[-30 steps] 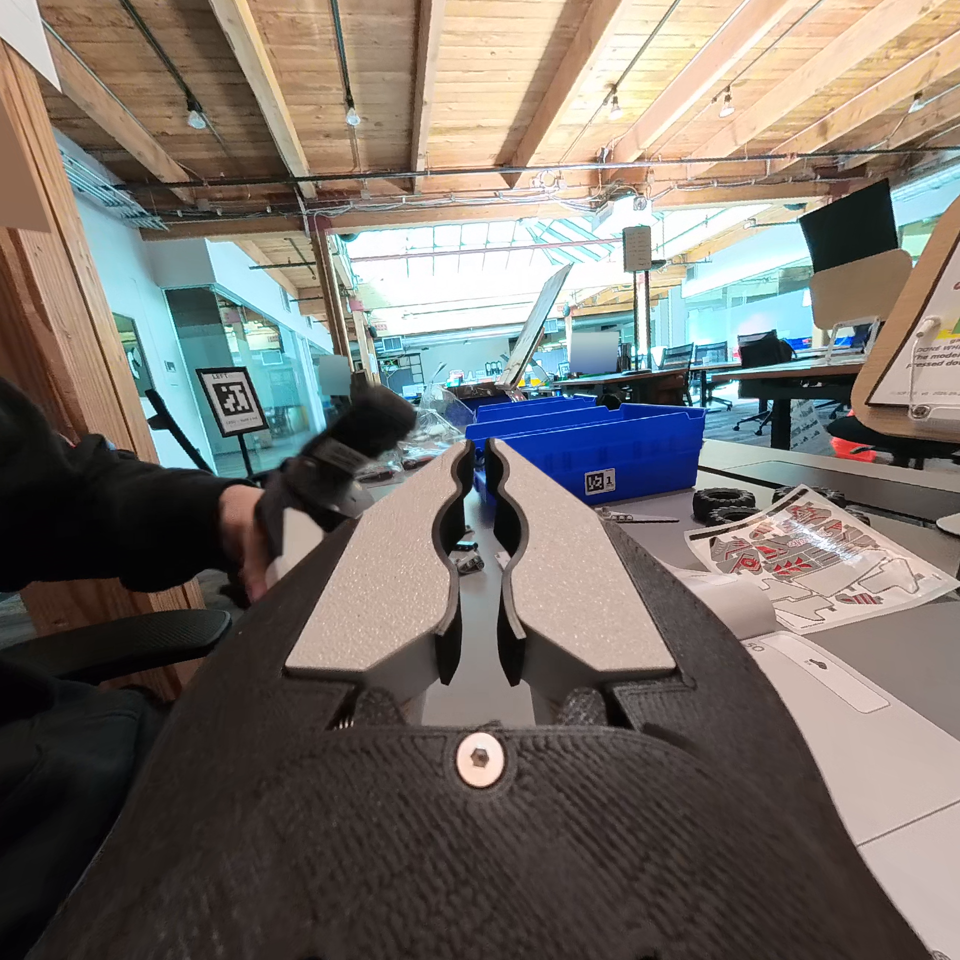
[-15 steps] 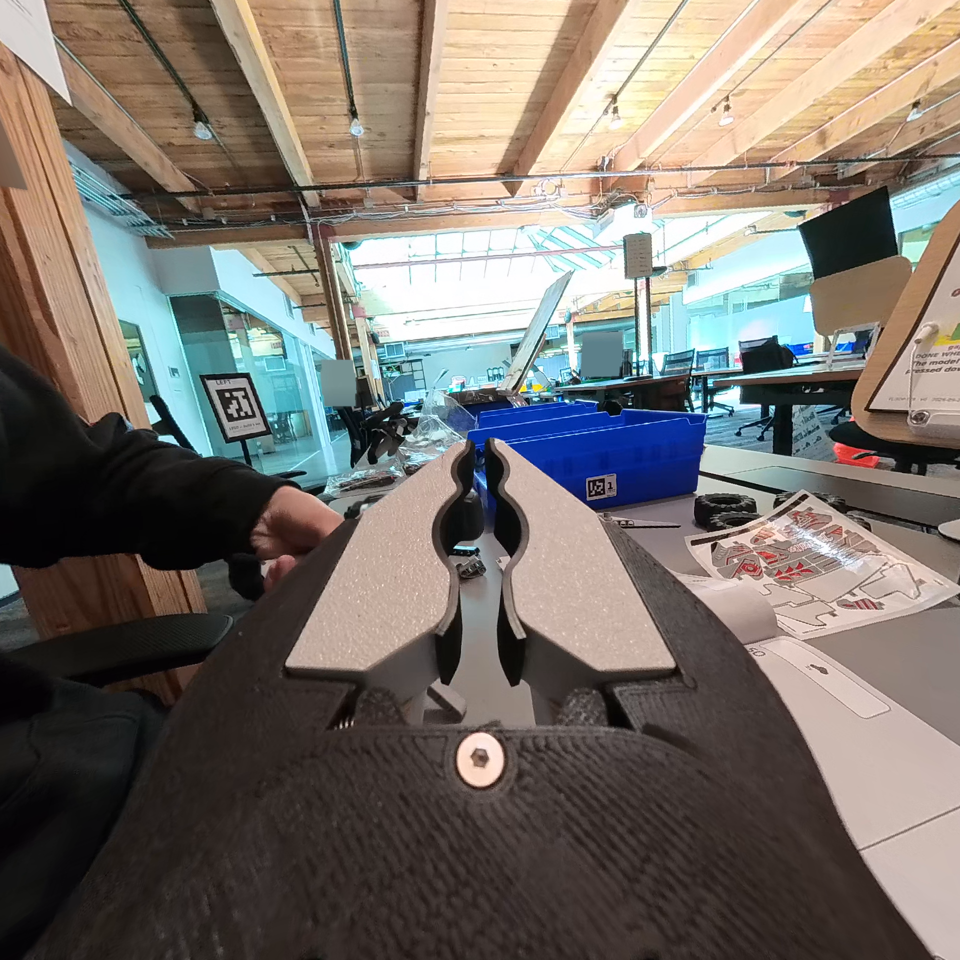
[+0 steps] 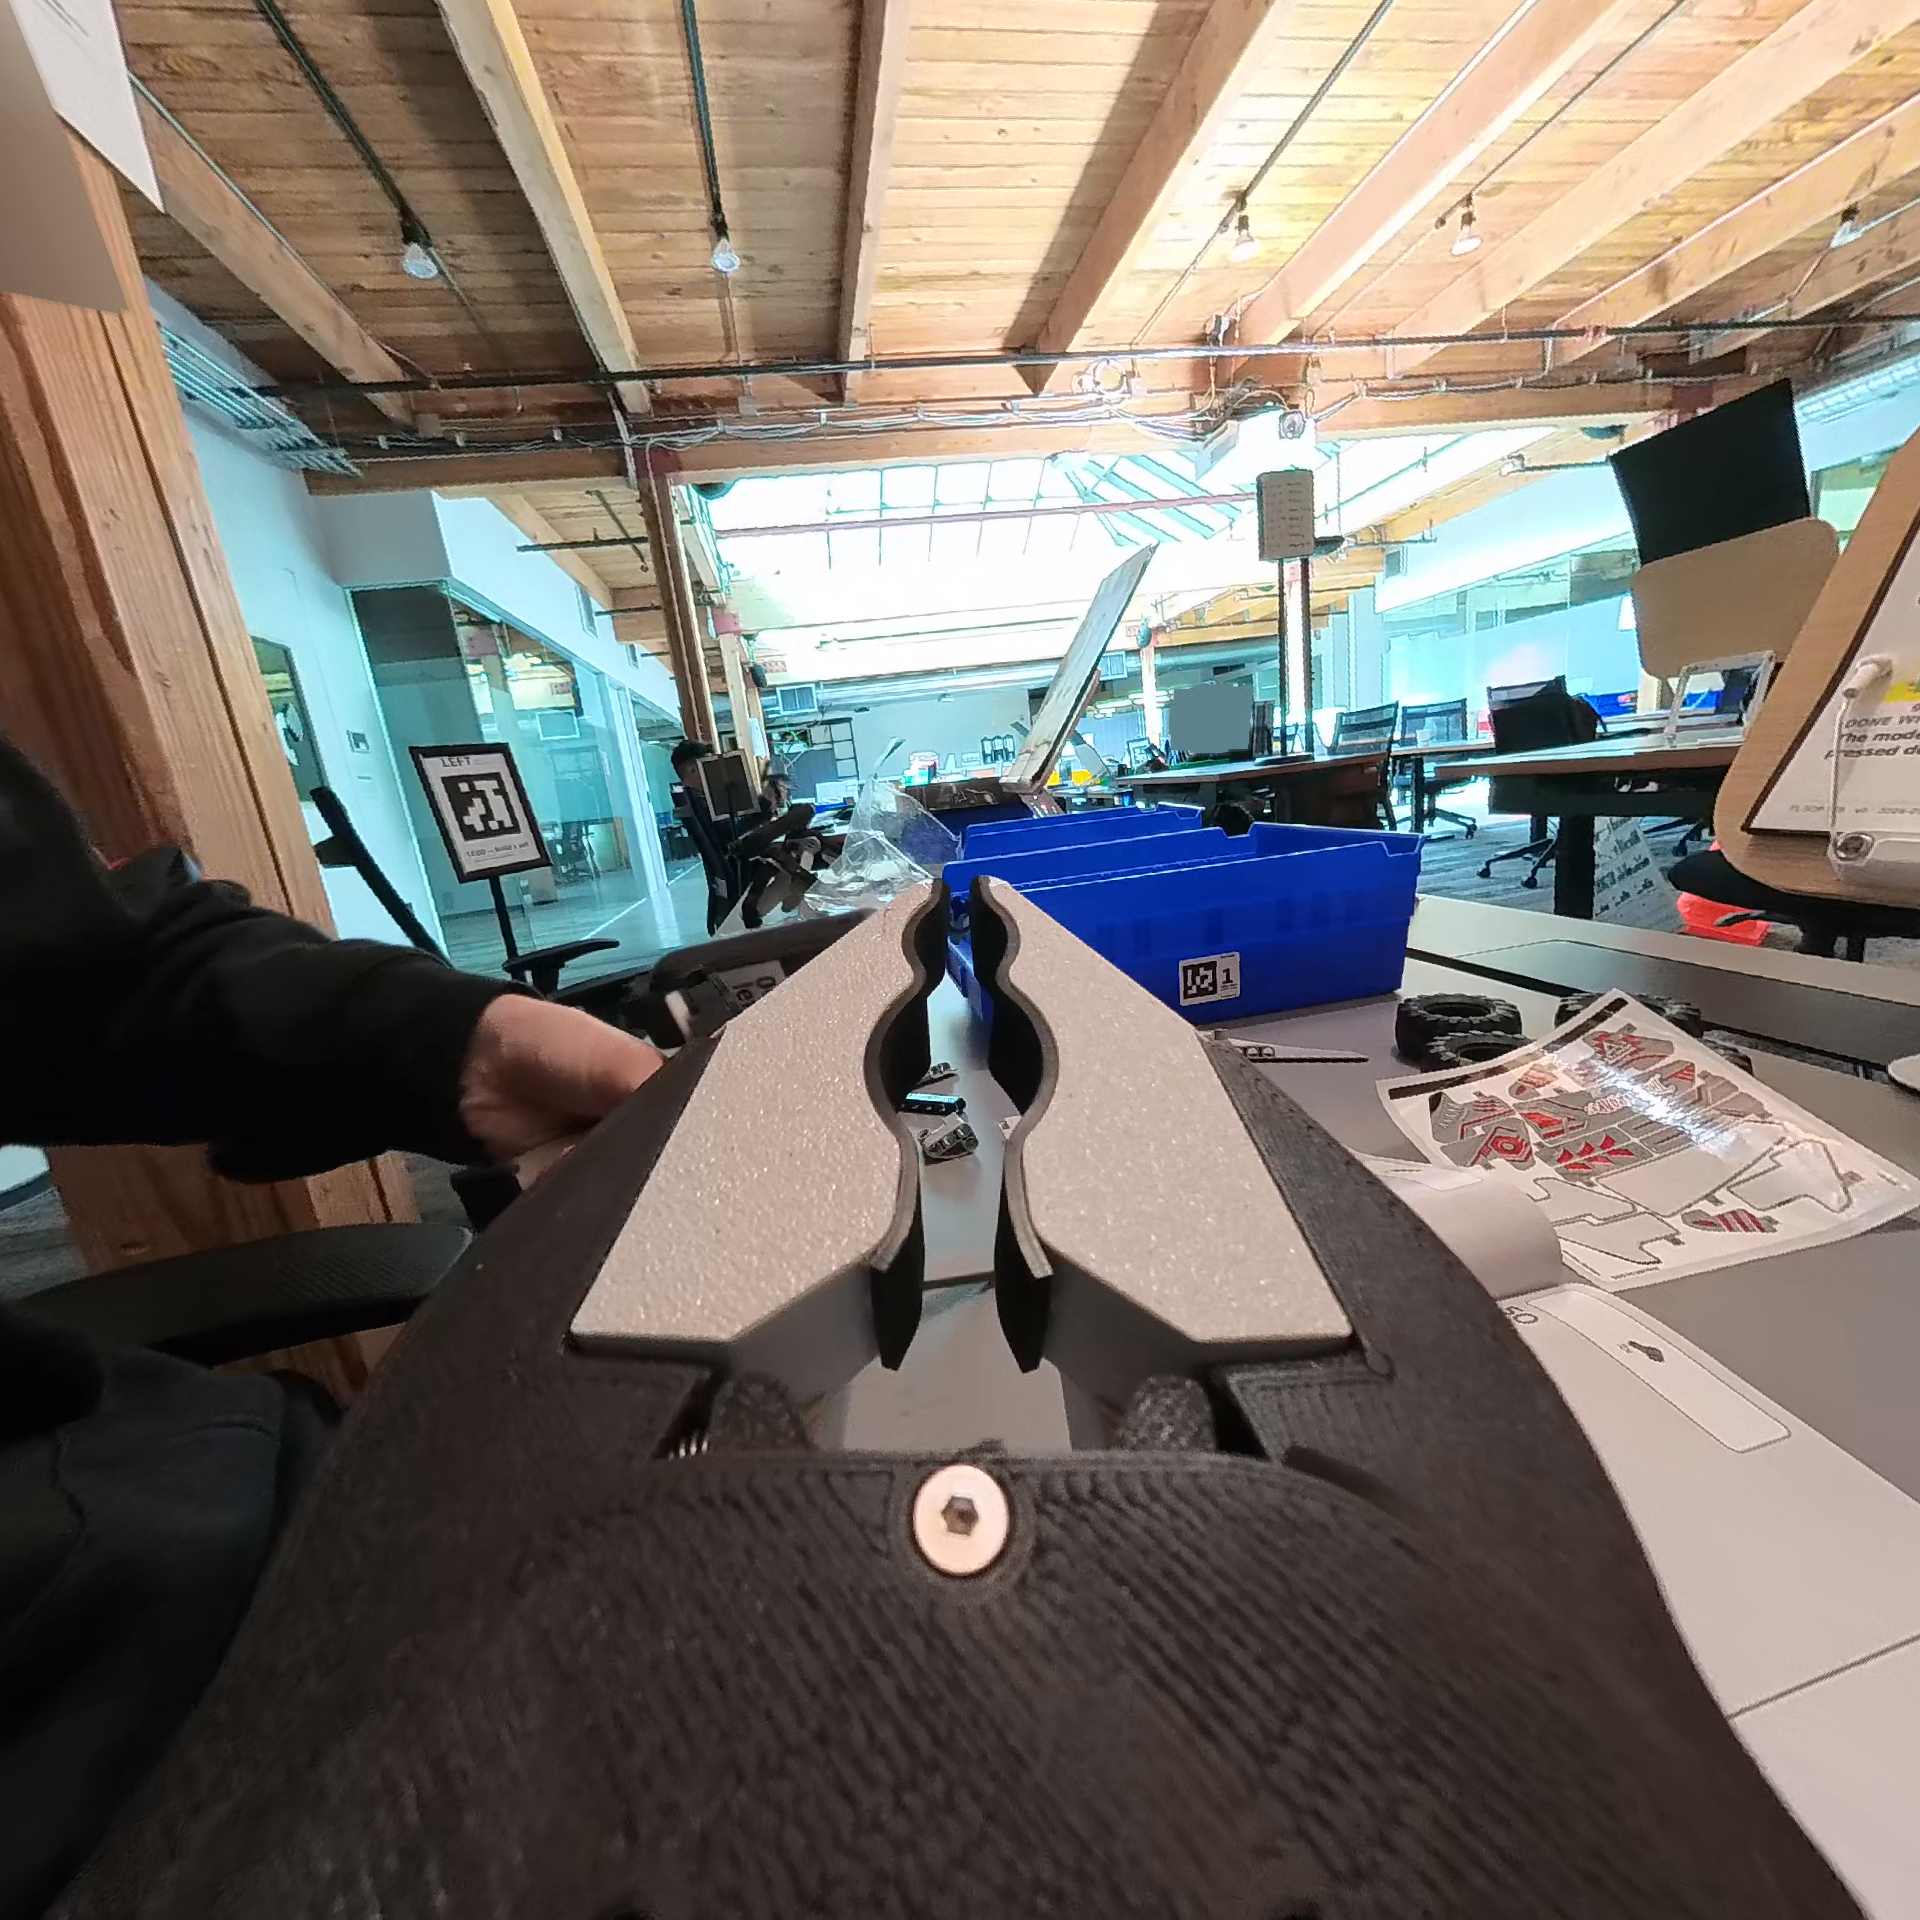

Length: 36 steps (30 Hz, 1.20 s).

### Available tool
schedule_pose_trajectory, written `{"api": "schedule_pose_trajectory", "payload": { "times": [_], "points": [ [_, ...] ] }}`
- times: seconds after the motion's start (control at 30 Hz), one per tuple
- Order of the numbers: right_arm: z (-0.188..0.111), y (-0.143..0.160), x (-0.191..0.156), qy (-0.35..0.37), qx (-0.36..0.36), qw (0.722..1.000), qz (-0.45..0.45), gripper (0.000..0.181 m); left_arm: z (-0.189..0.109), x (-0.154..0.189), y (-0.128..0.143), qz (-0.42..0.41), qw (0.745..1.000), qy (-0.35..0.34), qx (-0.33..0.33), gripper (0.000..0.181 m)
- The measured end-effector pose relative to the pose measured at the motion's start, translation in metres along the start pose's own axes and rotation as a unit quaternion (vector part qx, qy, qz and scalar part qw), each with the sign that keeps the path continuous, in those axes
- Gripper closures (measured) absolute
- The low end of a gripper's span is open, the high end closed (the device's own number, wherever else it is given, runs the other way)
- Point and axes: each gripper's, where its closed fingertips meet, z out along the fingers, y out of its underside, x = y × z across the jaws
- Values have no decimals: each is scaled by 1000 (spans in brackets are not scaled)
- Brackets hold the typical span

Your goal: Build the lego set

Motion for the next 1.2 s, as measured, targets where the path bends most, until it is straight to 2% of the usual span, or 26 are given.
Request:
{"api": "schedule_pose_trajectory", "payload": {
  "times": [0.1, 0.33, 0.5, 0.63, 0.7, 0.9, 1.0, 1.13, 1.2],
  "points": [
    [0, 1, -1, -1, -3, 1000, -3, 179, -5, -4, -3, 18, 999, -23, 23, 174],
    [0, 0, -2, -1, -3, 1000, -6, 179, -33, -3, -11, -126, 985, 76, 88, 174],
    [0, -1, -2, -3, -1, 1000, -4, 179, -68, 23, -31, -228, 926, 259, 149, 175],
    [-1, 0, -1, -1, -2, 1000, -4, 179, -88, 27, -41, -257, 894, 313, 193, 176],
    [-1, 0, -1, 1, -3, 1000, -4, 179, -88, 28, -39, -264, 894, 311, 188, 176],
    [-1, 0, -1, 1, -2, 1000, -4, 179, -61, 13, -18, -297, 927, 202, 104, 175],
    [-2, 0, -1, 2, 0, 1000, -3, 179, -57, 5, -15, -306, 934, 161, 95, 175],
    [-2, -1, -1, 2, 0, 1000, -7, 179, -62, -5, -19, -326, 928, 131, 121, 173],
    [-2, -2, -2, -1, 3, 1000, -4, 179, -63, -11, -16, -321, 934, 101, 121, 171]
  ]
}}
